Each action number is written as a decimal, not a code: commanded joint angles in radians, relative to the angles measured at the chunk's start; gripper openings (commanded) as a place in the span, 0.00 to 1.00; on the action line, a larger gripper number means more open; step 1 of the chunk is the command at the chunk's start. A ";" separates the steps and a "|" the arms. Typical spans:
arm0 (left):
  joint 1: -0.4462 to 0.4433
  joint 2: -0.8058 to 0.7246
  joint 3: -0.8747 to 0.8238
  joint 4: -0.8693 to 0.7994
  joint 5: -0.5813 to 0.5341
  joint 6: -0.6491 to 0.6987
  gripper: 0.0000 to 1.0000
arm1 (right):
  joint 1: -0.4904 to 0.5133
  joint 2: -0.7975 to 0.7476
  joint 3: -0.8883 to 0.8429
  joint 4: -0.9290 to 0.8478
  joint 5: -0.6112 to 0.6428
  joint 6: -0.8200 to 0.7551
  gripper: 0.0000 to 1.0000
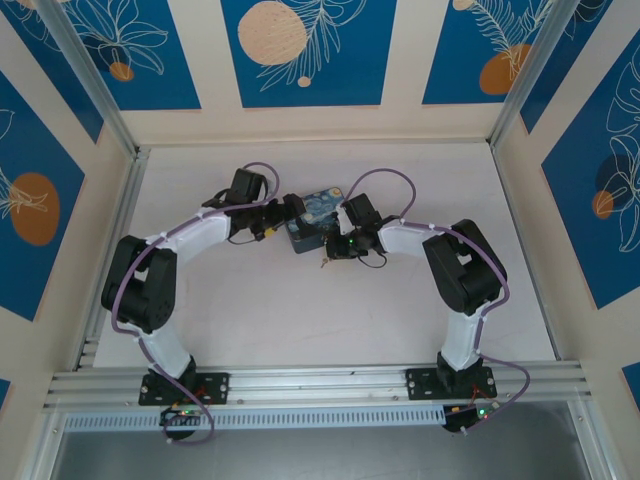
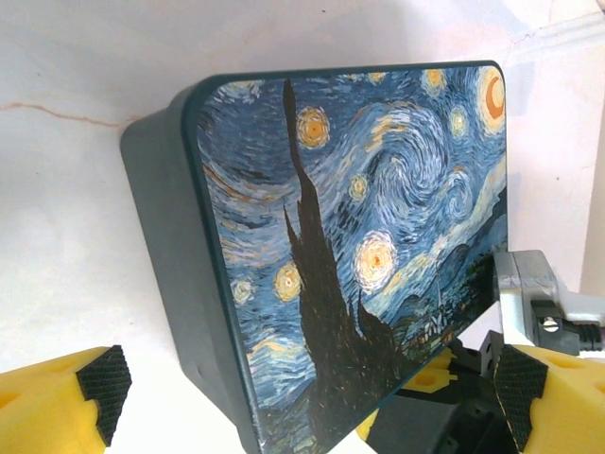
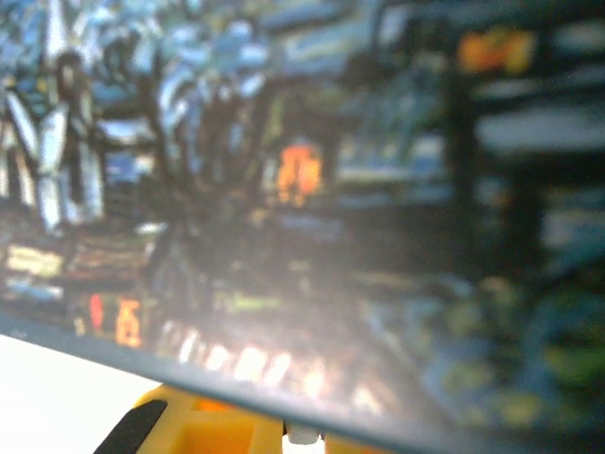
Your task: Unlock the padlock with the key
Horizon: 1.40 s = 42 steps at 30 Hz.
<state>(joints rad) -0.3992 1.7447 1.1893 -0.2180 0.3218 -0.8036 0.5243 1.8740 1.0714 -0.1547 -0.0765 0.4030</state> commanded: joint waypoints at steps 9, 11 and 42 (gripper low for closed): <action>0.010 0.057 0.064 -0.129 -0.141 0.129 1.00 | -0.027 -0.032 -0.044 -0.021 -0.084 0.085 0.00; 0.006 0.068 0.067 -0.137 -0.153 0.143 1.00 | -0.033 -0.032 -0.050 -0.011 -0.106 0.104 0.00; -0.046 0.128 -0.021 -0.098 -0.132 0.109 1.00 | -0.091 0.046 -0.229 0.334 -0.302 0.543 0.00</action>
<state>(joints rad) -0.4305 1.8301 1.2121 -0.2344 0.1761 -0.7002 0.4408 1.8439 0.8879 0.2783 -0.3336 0.7586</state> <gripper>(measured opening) 0.998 0.094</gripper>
